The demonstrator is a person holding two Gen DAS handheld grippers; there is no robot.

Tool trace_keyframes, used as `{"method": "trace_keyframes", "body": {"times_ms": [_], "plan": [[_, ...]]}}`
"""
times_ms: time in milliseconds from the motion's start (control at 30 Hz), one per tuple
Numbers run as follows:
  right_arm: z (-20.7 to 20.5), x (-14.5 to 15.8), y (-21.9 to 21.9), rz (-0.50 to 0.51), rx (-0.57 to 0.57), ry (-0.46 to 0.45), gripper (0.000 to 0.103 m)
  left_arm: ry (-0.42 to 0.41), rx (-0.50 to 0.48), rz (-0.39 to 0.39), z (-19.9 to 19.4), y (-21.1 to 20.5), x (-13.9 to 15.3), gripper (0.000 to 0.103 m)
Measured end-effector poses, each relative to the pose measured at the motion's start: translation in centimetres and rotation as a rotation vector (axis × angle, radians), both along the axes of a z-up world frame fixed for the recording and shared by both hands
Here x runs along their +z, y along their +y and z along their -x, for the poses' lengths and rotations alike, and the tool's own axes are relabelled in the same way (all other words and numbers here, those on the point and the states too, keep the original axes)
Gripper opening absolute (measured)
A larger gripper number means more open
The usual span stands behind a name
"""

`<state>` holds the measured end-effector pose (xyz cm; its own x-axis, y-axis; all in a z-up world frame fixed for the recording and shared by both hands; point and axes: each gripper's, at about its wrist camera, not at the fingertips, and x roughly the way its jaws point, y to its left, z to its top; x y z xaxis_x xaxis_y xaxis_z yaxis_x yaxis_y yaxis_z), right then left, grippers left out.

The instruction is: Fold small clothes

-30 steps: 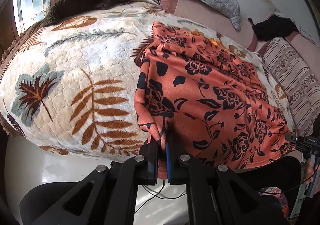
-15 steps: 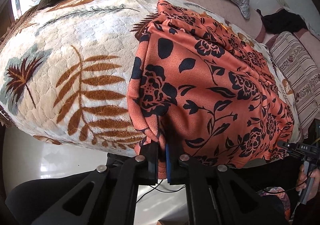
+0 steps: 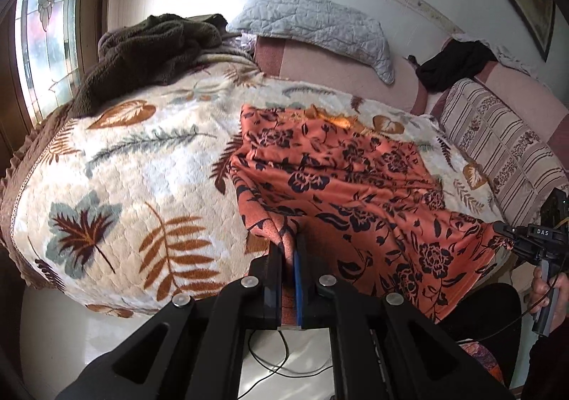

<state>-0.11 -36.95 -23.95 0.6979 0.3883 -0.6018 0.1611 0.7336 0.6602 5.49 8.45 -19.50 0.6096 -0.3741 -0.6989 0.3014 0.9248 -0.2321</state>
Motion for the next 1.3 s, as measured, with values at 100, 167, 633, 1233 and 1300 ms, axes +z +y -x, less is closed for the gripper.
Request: {"method": "trace_keyframes", "body": {"times_ms": [100,167,633,1233,1300], "plan": [[0.3,2.4,-0.6,-0.015,-0.02,-0.07,0.009,-0.033,0.008,0.023,-0.3,0.3,2.1,0.005],[0.5,3.6,-1.3,-0.019,-0.036,-0.101,0.009,-0.036,0.017,0.051,-0.6,0.9,2.9,0.005],[-3.9,8.3,-5.8,-0.071,-0.124,-0.188,0.008,0.002,0.079,0.088,-6.9,2.3,5.3,0.005],[-27.5,-1.6,-14.3,-0.157,-0.318,0.005,0.008,0.274,0.114,-0.05,-34.4,-4.9,-3.8,0.005],[-30.0,-4.0,-14.8,-0.172,-0.322,0.041,0.008,0.32,0.125,-0.065,-36.6,-5.3,-6.5,0.006]]}}
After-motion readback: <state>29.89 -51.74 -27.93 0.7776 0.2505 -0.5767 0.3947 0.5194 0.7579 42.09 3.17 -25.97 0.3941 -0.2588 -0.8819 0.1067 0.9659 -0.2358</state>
